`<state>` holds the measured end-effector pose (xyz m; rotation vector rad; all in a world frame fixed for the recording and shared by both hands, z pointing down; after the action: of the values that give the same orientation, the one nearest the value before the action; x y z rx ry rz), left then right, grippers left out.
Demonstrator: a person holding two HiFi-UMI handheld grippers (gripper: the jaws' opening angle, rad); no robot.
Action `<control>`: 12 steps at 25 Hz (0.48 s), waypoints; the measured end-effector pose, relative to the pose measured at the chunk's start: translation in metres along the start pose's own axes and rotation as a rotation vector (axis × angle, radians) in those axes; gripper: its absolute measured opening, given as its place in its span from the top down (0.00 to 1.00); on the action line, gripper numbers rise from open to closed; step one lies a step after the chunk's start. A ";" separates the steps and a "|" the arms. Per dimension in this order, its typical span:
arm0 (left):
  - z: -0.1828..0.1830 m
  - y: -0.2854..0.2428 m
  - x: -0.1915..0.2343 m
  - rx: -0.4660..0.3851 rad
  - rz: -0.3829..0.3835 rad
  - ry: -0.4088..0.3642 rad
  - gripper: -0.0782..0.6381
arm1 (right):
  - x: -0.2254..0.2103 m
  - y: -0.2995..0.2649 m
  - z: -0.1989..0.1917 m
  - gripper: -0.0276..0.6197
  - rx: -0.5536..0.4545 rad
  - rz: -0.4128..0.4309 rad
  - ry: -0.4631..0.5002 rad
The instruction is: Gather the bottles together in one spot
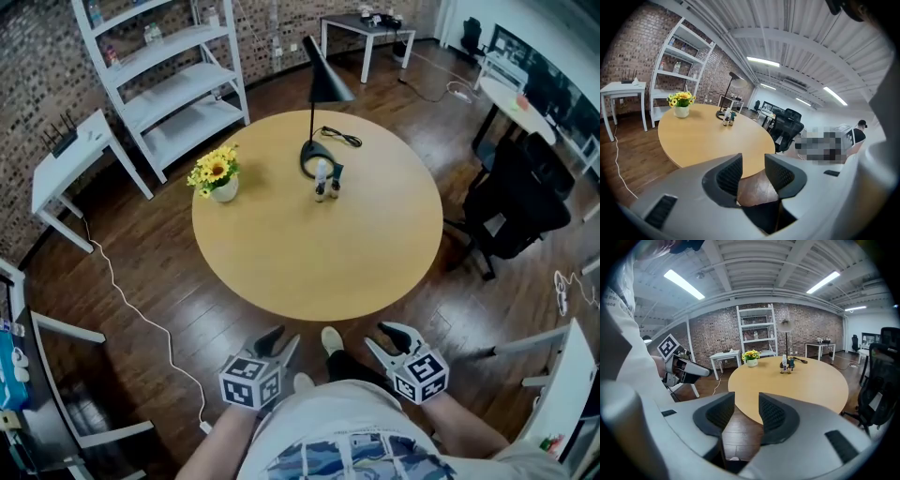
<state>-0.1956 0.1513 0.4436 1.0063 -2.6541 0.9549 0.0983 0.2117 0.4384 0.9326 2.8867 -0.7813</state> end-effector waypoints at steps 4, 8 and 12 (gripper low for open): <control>-0.006 0.013 0.002 -0.002 0.006 -0.008 0.67 | 0.009 0.002 0.003 0.67 -0.004 -0.037 -0.013; -0.015 0.022 0.004 0.002 0.016 0.002 0.67 | 0.015 0.003 -0.001 0.67 0.010 -0.048 -0.042; -0.021 0.031 0.005 0.001 0.031 -0.008 0.67 | 0.023 0.004 -0.002 0.67 0.029 -0.040 -0.032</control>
<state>-0.2209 0.1787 0.4458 0.9742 -2.6832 0.9607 0.0818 0.2275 0.4349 0.8596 2.8827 -0.8345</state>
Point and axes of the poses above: the fingertips, and each gripper's own axes: y backward along the fingers, x to its left, z out of its top, the point moved 10 cm from there along y, backward along the fingers, and after that the axes turned 5 degrees about z, right-handed, at the moved point
